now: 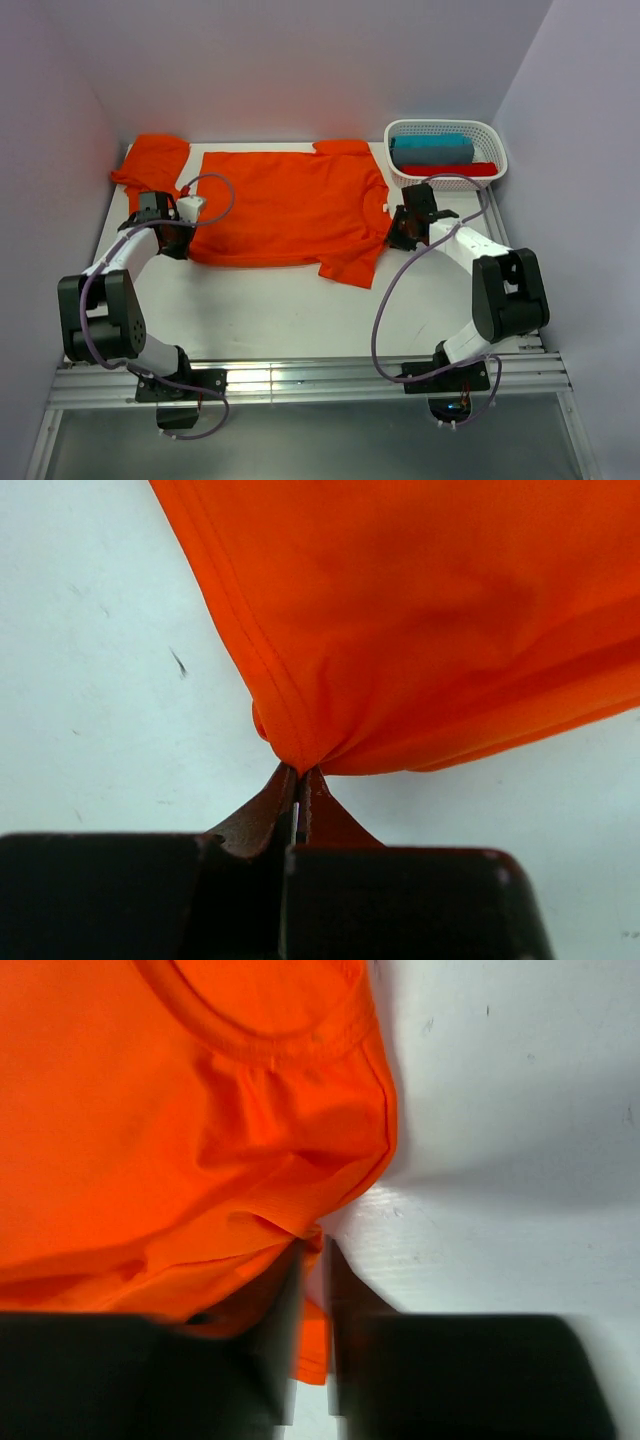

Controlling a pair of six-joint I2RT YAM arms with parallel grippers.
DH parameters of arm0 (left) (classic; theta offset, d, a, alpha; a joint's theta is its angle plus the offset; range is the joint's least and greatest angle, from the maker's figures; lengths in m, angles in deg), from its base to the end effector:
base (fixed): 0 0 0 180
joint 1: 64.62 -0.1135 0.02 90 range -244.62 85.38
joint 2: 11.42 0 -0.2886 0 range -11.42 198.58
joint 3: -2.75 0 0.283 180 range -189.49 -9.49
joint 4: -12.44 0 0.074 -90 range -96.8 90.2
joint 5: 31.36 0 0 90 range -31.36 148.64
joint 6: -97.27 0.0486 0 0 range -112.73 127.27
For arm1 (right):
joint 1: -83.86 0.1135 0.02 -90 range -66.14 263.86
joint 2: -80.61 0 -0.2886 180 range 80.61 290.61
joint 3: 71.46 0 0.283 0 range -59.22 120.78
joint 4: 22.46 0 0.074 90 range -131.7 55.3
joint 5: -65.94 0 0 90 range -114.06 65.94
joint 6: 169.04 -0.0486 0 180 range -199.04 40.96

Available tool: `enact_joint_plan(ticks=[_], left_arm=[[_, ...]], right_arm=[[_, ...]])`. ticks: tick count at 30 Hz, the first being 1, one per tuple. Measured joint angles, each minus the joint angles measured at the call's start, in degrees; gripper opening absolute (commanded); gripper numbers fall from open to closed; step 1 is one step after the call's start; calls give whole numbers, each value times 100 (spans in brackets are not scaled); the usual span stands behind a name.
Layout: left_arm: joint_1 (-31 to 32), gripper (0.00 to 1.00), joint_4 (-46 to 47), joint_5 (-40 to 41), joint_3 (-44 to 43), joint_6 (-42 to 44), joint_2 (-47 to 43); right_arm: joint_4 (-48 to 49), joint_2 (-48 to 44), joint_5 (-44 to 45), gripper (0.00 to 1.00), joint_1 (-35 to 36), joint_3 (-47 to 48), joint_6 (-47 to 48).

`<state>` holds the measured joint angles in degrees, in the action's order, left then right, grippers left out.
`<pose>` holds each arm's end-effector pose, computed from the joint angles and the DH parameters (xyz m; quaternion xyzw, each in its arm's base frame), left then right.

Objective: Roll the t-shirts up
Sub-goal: Flatten the tshirt

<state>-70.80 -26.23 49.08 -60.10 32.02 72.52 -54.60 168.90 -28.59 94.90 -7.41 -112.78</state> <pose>0.3140 0.0259 0.1933 0.1767 0.9459 -0.0082 0.2720 0.3303 0.0683 0.1838 0.1770 0.9401 0.1451 0.2528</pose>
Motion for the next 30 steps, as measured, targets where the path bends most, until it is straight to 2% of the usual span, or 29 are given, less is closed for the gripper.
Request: enact_joint_plan(ticks=[3, 5, 11, 16, 21, 27, 30], left_arm=[[-2, 0, 7, -42, -199, 0, 188], [-2, 0, -9, -70, -212, 2, 216], [-2, 1, -136, -101, -205, 31, 203], [-2, 0, -186, -114, -175, 98, 127], [-2, 0, -223, -114, -173, 103, 116], [-2, 0, -232, -114, -125, 103, 101], [-2, 0, -236, -111, -85, 103, 98]], right_arm=[[11, 11, 114, 50, 4, 109, 15], [2, -22, 168, 54, 9, 114, 17], [-26, -737, 352, 54, 236, -243, -116], [35, -1460, 538, 54, 940, -870, -411], [105, -1351, 647, 54, 1504, -1303, -684], [181, -962, 833, 54, 1805, -1379, -885], [256, -876, 887, 51, 1912, -1392, -955]])
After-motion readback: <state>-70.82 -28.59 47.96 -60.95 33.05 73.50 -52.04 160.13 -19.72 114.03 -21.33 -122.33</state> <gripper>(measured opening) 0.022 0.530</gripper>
